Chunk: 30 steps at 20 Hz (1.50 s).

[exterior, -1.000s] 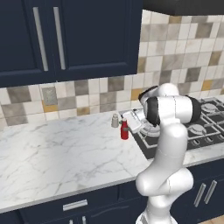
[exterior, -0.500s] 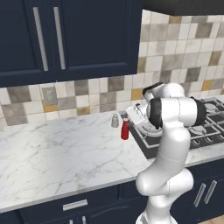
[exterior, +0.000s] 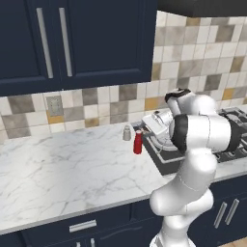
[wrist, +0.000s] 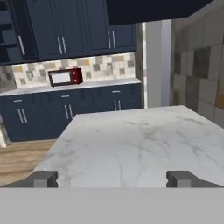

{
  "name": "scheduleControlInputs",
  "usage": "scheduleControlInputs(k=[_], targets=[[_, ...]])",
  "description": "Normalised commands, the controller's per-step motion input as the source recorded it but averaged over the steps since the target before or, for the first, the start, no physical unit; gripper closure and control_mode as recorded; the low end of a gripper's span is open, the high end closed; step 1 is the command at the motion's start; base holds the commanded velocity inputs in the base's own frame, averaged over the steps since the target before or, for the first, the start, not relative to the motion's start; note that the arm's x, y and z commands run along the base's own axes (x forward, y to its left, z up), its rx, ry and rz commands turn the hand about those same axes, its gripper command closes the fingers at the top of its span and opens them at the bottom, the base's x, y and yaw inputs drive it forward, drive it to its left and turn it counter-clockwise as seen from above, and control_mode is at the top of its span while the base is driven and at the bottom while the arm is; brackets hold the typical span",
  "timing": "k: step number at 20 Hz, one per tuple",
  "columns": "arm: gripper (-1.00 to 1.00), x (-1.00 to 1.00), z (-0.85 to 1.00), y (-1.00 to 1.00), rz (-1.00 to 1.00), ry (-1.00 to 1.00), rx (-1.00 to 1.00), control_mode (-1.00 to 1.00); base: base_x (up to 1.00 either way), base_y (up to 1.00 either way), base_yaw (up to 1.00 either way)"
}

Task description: Collect the turmeric, ketchup, and shaker from the cabinet and place them next to the stove.

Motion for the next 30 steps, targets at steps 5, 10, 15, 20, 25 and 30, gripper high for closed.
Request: scheduleControlInputs(k=[5,10,15,20,25,30], targets=[[-1.00,-0.73,0.52,0.53,0.00,0.03,0.00,-1.00,0.00,0.00,0.00],[-1.00,-0.75,0.41,0.64,-0.01,0.06,0.00,-1.00,0.00,0.00,0.00],[-1.00,-0.96,0.55,0.36,-0.05,0.08,0.00,-1.00,0.00,0.00,0.00],[-1.00,-1.00,0.64,0.07,-0.12,0.12,0.00,-1.00,0.00,0.00,0.00],[-1.00,-0.87,0.49,-0.12,-0.24,0.18,-0.01,-1.00,0.00,0.00,0.00],[-1.00,-0.63,0.43,-0.16,-0.31,0.16,-0.14,-1.00,0.00,0.00,0.00]])
